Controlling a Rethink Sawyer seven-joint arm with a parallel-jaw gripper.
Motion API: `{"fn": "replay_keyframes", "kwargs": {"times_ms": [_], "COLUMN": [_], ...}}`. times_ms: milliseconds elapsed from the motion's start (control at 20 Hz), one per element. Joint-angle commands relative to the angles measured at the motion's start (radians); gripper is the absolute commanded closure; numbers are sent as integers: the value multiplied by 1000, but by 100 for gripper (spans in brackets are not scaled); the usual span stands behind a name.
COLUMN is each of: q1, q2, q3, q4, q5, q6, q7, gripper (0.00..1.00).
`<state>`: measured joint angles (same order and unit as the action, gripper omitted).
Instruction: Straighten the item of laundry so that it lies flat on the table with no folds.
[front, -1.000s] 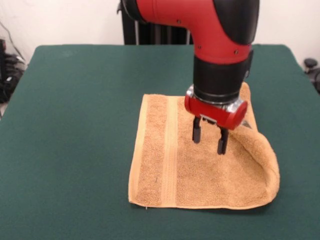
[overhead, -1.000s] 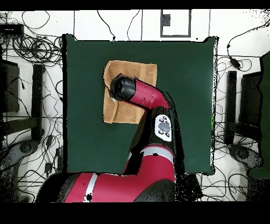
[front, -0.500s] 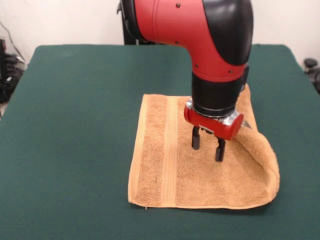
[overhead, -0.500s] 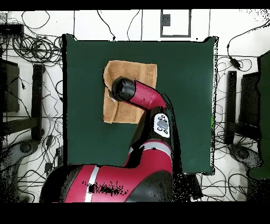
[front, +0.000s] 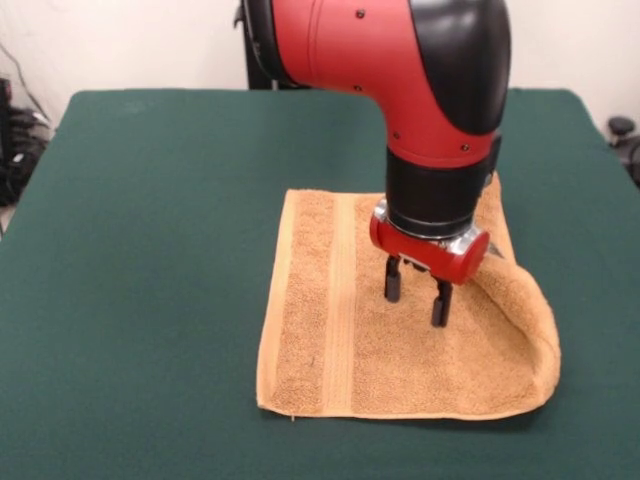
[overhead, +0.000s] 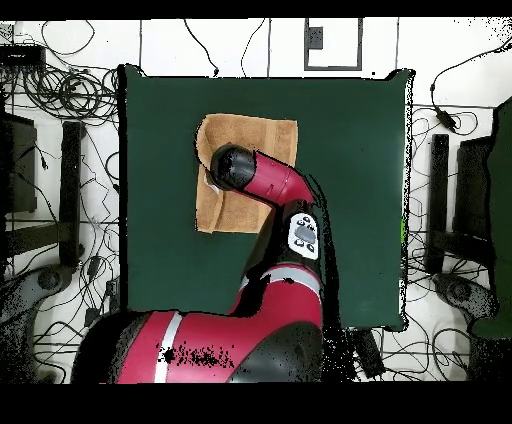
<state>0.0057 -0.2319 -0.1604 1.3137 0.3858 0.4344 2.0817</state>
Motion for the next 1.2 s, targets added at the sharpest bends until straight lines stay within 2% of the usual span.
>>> {"fn": "replay_keyframes", "kwargs": {"times_ms": [50,550,800,1200], "q1": [72,97,100,102], "q2": [115,18,-4,10], "q3": [57,31,30,22], "q4": [-88,-19,-5,-41], "q5": [78,102,111,123], "q6": [14,90,107,127], "q7": [271,282,277,277], "gripper": [0,0,0,0]}}
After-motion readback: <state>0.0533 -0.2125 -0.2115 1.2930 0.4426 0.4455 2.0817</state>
